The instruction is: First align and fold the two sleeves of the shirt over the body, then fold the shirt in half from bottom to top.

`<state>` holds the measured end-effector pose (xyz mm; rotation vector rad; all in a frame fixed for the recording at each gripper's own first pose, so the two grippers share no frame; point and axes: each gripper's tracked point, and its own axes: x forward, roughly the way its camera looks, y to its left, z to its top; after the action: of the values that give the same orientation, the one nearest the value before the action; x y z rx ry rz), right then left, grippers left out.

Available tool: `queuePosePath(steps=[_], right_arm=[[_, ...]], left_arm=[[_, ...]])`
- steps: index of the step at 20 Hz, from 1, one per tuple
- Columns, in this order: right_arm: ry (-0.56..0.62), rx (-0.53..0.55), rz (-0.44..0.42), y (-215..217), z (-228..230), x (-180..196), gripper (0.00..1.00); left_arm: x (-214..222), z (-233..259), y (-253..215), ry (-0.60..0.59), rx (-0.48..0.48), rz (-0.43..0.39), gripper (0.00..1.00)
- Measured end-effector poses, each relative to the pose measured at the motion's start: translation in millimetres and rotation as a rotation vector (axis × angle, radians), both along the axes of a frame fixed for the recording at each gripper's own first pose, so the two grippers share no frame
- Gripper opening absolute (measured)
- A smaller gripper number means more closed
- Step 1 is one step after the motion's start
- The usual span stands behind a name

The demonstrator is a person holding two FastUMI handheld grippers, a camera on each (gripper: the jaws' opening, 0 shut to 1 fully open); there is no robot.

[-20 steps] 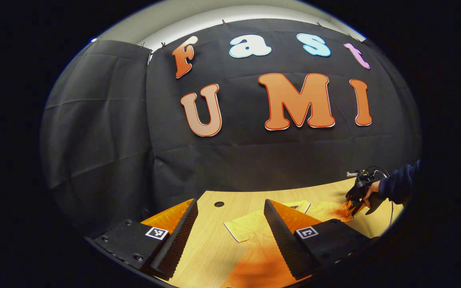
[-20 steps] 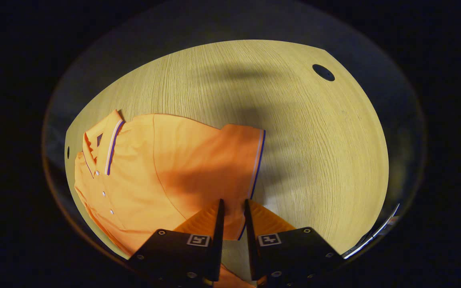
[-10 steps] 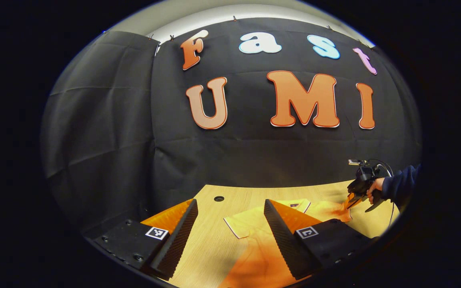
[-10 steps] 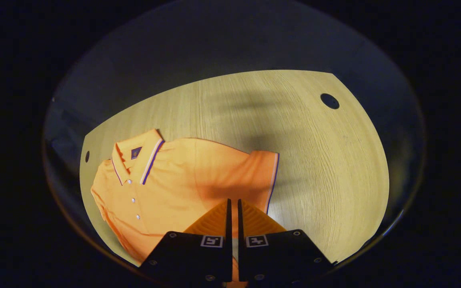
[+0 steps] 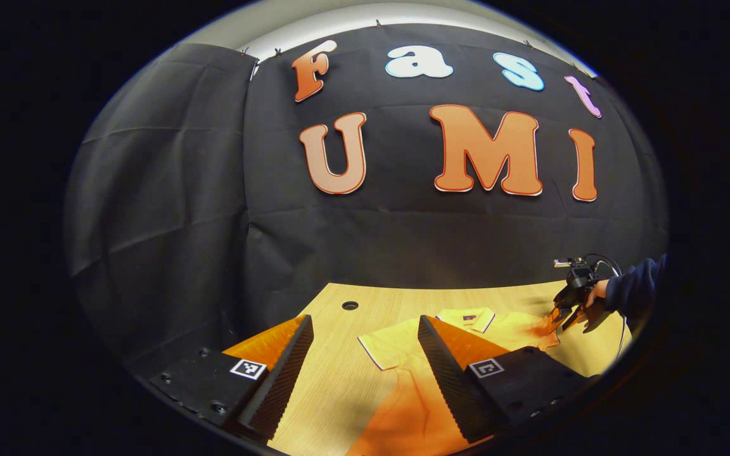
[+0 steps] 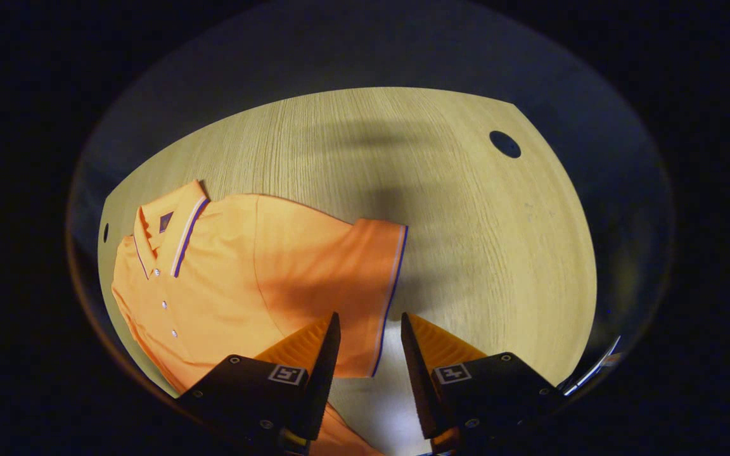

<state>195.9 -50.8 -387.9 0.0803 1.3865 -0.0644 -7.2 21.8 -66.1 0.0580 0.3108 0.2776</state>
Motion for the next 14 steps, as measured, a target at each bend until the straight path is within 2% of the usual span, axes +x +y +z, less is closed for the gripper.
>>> queuePosePath(steps=[2, 4, 6, 8, 11, 14], right_arm=[[0.018, -0.009, -0.007, 2, -5, 5, 0.63], [0.009, -0.002, -0.032, 4, -10, 5, 0.40], [-0.045, 0.038, -0.044, 12, -2, 15, 0.07], [-0.094, 0.030, -0.052, 15, 3, 22, 0.07], [-0.142, 0.071, -0.017, 39, 21, 26, 0.07], [-0.187, 0.073, 0.075, 65, 43, 27, 0.07]], left_arm=[[-3, -6, 4, 0.017, 0.012, 0.003, 0.99], [-5, -7, 4, 0.027, 0.017, 0.005, 0.99], [-5, -10, 5, 0.035, 0.016, 0.005, 0.99], [-6, -12, 4, 0.039, 0.009, 0.004, 1.00], [-5, -12, 3, 0.040, 0.000, 0.000, 1.00], [-6, -13, 4, 0.036, -0.010, 0.002, 1.00]])
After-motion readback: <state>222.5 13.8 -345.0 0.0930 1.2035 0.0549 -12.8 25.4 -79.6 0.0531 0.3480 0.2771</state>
